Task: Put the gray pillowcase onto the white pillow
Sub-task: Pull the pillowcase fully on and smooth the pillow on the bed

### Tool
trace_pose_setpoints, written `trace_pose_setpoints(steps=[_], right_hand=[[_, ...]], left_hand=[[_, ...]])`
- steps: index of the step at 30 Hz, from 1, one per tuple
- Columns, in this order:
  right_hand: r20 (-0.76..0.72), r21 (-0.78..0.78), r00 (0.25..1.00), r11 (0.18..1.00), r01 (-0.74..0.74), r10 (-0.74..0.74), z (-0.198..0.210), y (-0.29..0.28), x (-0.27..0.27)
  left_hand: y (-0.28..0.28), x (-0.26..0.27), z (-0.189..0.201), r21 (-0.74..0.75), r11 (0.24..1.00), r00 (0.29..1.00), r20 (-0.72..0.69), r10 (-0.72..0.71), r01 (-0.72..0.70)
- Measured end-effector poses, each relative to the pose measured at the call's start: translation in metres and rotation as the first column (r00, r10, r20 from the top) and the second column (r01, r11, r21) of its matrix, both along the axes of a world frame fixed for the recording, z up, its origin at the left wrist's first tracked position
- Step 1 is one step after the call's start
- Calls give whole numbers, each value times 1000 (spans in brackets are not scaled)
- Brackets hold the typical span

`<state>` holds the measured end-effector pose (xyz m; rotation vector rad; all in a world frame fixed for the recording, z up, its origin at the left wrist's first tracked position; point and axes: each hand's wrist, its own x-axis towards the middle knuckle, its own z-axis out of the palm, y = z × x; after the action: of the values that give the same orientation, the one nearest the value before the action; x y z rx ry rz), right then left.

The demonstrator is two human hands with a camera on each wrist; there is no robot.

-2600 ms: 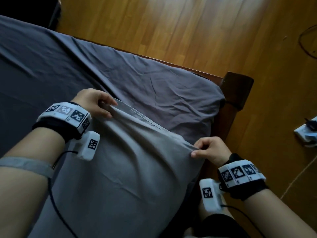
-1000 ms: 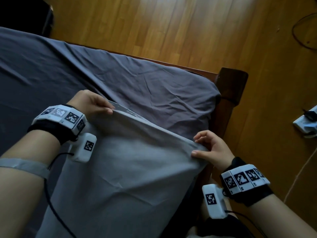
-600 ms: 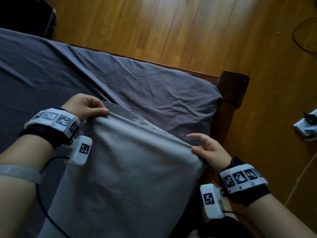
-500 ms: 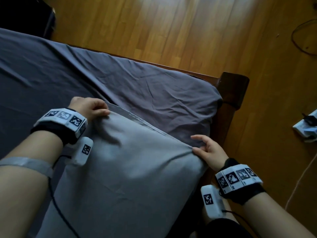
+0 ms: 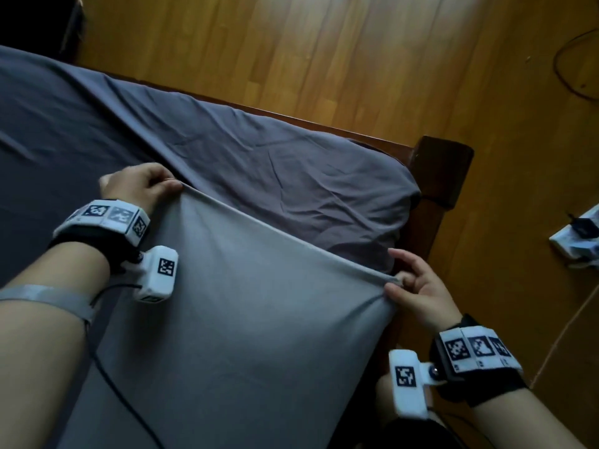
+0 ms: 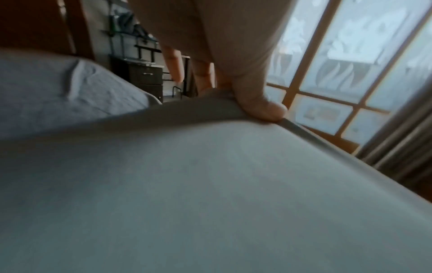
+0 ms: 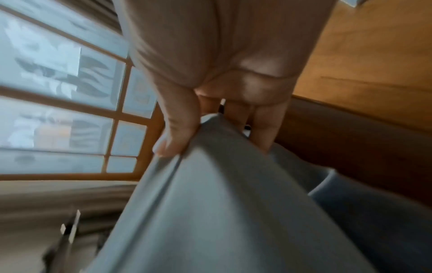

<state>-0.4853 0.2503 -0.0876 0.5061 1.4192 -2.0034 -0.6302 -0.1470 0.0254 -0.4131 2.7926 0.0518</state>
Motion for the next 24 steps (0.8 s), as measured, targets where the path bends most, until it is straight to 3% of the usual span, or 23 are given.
trace_pose_setpoints(steps=[4,7,9,13,15,19,21,24], right_hand=[[66,128,974,966,-226,219,-8,-4,-2],[142,81,960,964,-253,240,-5,1,-8],[193,25,953,970,-242,233,-6,8,-11],[251,-93,914,948,-304,318,-4,18,-16],[234,-73,930,959,-272,282,-1,16,-19],[176,-10,966,981,-193,192,10,11,-25],[143,-17,977,987,-159,159,15,7,-30],[62,-64,991,991,-114,118,25,-5,-46]], left_hand=[[-12,0,-16,-102,992,964,264,-41,70],[-31,-3,-23,-108,994,957,288,19,13],[-38,-4,-27,4,993,961,250,115,-120],[-48,3,-36,209,911,930,173,324,-356],[-52,0,-39,278,881,924,139,357,-382],[-55,-12,-39,306,880,908,-99,408,-362],[-61,-10,-42,325,854,860,-180,478,-407],[-82,-3,-47,351,764,717,-282,637,-541]])
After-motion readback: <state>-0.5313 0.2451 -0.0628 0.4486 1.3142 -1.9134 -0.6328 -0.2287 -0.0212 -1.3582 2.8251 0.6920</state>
